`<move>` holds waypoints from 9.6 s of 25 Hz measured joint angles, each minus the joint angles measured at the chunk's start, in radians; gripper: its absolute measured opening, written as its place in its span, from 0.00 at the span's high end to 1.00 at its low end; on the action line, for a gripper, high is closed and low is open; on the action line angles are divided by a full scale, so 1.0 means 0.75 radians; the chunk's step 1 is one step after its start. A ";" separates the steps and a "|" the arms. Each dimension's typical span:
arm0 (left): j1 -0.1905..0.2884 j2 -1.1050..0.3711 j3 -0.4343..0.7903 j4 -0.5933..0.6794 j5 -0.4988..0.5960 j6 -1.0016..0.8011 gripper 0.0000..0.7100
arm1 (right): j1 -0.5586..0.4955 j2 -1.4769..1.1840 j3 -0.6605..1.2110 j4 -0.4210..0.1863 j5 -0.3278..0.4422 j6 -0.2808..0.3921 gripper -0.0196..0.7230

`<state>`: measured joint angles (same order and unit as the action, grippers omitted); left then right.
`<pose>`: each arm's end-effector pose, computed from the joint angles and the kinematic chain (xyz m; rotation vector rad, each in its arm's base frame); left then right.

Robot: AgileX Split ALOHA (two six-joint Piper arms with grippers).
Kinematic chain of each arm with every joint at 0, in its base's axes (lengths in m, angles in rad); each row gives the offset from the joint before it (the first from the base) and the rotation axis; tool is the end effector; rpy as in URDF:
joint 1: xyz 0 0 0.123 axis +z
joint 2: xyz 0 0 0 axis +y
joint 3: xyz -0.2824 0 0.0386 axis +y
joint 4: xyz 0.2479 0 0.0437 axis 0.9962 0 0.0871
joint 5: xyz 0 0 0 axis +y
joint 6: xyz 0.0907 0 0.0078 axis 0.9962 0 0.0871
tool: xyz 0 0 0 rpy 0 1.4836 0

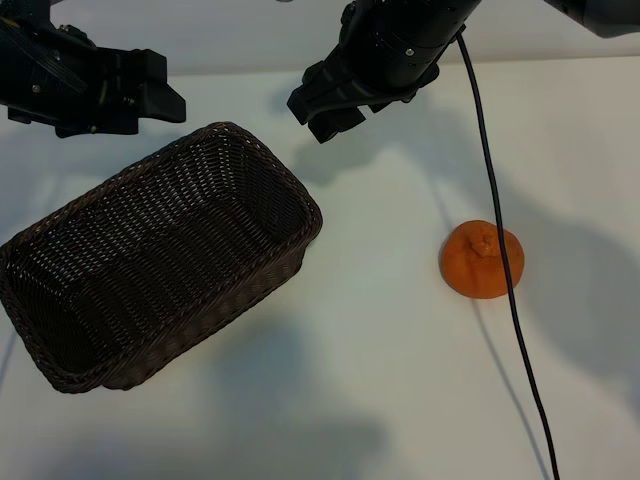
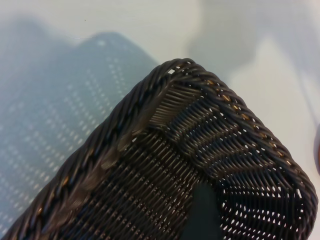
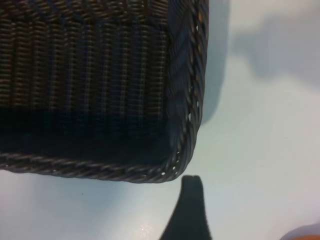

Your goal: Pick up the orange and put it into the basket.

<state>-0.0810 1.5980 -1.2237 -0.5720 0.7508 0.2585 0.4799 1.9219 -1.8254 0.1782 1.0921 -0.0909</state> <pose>0.3381 -0.0612 0.2853 0.0274 2.5222 -0.5830 0.3707 0.2091 0.3145 -0.7008 2.6006 0.3599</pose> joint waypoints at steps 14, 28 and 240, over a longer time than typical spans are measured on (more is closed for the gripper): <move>0.000 0.000 0.000 0.000 0.000 0.000 0.17 | 0.000 0.000 0.000 0.000 -0.015 0.000 0.17; 0.000 0.000 0.000 0.000 0.000 0.000 0.17 | 0.000 0.000 0.000 0.004 -0.199 0.000 0.17; 0.245 0.268 0.385 -0.484 -0.295 0.537 0.78 | 0.000 0.000 0.000 -0.001 0.011 0.001 0.17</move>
<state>0.1026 1.7994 -0.9347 -0.9352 0.5297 0.6613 0.4799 1.9219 -1.8254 0.1771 1.1004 -0.0900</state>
